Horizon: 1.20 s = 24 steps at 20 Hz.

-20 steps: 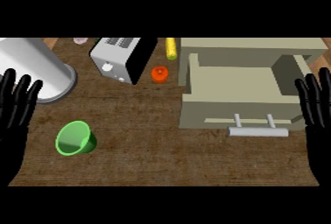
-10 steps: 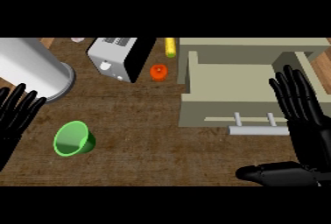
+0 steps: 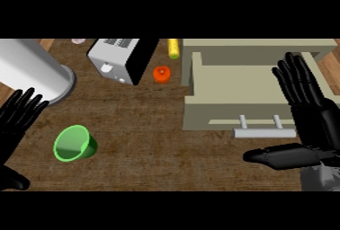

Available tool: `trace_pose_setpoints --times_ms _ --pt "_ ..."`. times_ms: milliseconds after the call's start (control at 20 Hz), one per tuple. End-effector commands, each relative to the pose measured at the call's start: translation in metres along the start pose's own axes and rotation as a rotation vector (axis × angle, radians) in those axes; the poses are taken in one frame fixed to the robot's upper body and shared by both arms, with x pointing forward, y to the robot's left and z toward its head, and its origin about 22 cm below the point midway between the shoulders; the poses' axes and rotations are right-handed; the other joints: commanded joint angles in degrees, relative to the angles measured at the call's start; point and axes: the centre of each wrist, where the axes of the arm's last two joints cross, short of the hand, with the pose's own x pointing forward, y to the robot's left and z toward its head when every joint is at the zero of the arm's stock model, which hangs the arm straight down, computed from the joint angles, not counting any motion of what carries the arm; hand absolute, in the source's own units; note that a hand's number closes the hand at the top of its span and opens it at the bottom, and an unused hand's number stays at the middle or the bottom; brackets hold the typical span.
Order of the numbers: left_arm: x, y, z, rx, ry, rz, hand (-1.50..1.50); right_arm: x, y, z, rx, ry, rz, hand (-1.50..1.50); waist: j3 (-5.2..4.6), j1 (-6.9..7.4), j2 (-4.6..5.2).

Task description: Pick up the cup, place it into the drawer and close the drawer

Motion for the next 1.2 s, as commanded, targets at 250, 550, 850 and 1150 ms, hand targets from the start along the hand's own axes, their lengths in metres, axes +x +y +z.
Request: trace_pose_setpoints --times_ms 250,550,850,1150 --pt "-0.055 0.022 0.003 0.074 0.104 -0.059 -1.50 0.001 -0.007 -0.019 0.001 -0.040 0.003 -1.50 0.00 -0.13 0.00" --pt "-0.091 0.041 0.021 0.085 0.145 -0.064 -1.50 0.010 -0.027 -0.013 0.001 -0.028 0.004 -1.50 -0.04 -0.53 0.04" --pt "-0.119 0.044 0.033 0.104 0.143 -0.086 -1.50 -0.008 -0.008 -0.012 0.001 -0.042 0.018 -1.50 -0.09 -0.70 0.21" --pt "-0.134 0.038 0.037 0.122 0.156 -0.093 -1.50 0.004 -0.025 -0.024 0.015 -0.016 0.020 -1.50 -0.11 -0.84 0.24"
